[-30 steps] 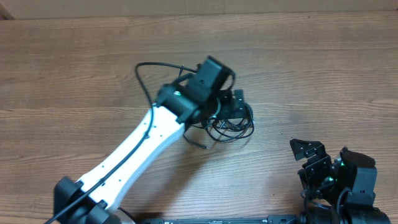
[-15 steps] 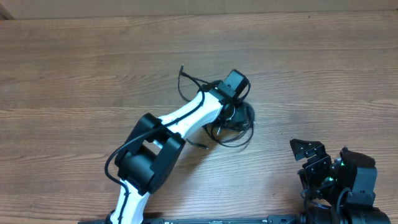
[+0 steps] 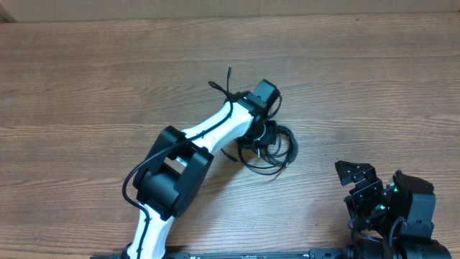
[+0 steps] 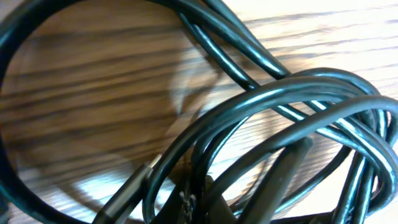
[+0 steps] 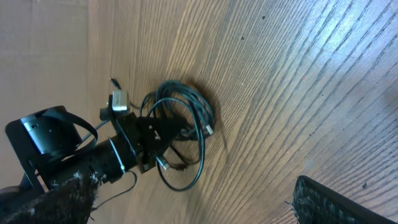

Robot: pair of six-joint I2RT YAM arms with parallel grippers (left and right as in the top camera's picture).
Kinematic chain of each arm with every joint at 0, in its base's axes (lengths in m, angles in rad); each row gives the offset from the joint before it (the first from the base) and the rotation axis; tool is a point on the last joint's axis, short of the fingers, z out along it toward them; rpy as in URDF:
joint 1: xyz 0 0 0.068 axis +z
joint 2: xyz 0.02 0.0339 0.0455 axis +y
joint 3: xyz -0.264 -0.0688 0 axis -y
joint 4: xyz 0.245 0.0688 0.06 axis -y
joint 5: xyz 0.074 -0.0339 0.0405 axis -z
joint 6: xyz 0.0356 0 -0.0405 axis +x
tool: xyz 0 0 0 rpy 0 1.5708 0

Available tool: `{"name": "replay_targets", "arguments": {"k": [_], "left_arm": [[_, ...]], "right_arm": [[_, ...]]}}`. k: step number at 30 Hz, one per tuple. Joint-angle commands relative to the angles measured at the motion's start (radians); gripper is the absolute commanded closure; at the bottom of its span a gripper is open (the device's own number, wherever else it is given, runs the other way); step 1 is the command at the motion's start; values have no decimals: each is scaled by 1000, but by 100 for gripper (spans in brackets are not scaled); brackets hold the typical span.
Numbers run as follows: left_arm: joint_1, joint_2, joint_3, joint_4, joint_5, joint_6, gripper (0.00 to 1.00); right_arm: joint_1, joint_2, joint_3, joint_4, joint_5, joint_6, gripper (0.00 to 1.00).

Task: Untangle cables

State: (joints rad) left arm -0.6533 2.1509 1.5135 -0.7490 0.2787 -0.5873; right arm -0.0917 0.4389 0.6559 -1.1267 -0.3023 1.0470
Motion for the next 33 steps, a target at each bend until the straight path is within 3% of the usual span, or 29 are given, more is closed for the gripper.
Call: {"name": "replay_targets", "arguments": {"k": [1, 7, 14, 18, 22, 26, 29, 33], "left_arm": [[45, 39, 62, -98, -9, 91, 96], [51, 39, 338, -441, -18, 378, 96], [51, 21, 420, -642, -43, 393, 96], [51, -142, 420, -681, -67, 400, 95], [37, -322, 377, -674, -99, 393, 96], [-5, -510, 91, -541, -227, 237, 95], [-20, -592, -178, -351, -177, 207, 96], [-21, -585, -336, -219, -35, 267, 96]], "right_arm": [[-4, 0, 18, 2, 11, 0, 0], [-4, 0, 18, 2, 11, 0, 0], [-4, 0, 18, 2, 11, 0, 0], [-4, 0, 18, 2, 11, 0, 0], [-4, 0, 18, 2, 11, 0, 0], [-4, 0, 18, 2, 11, 0, 0], [-4, 0, 18, 2, 11, 0, 0], [-4, 0, 18, 2, 11, 0, 0]]}}
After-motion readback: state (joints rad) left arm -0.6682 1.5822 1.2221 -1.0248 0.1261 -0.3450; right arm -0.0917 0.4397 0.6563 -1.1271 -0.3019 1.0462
